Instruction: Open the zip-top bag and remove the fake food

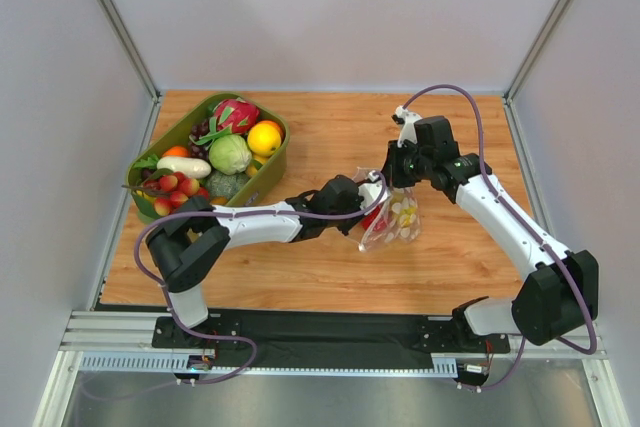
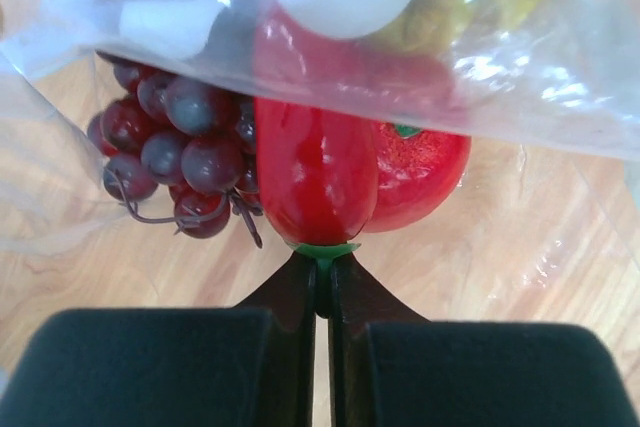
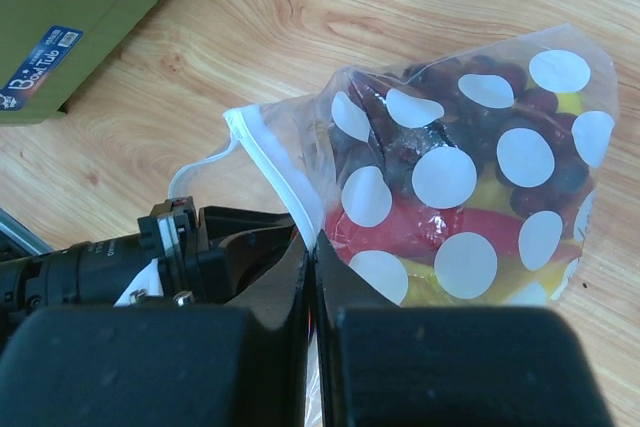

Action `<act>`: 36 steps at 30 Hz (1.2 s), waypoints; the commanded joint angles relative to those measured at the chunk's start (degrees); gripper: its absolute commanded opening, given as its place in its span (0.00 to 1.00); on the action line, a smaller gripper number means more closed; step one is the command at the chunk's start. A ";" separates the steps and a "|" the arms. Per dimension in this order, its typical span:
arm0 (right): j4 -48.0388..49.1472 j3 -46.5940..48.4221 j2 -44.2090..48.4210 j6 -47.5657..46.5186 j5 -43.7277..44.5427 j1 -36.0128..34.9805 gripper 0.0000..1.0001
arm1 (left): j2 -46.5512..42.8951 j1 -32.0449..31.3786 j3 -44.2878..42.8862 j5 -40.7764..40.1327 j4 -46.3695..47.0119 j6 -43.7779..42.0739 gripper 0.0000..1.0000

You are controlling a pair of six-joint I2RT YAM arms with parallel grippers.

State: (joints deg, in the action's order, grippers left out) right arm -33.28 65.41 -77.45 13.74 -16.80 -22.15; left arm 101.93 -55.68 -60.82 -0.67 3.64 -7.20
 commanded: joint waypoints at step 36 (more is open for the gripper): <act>2.78 -0.02 0.55 -1.43 -2.10 5.19 0.00 | -44.69 4.43 5.62 0.85 -29.21 11.24 0.00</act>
State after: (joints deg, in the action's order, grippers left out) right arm -32.60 64.53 -77.47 13.41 -18.11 -17.43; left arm 62.46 -53.36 -55.29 2.37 -23.03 0.01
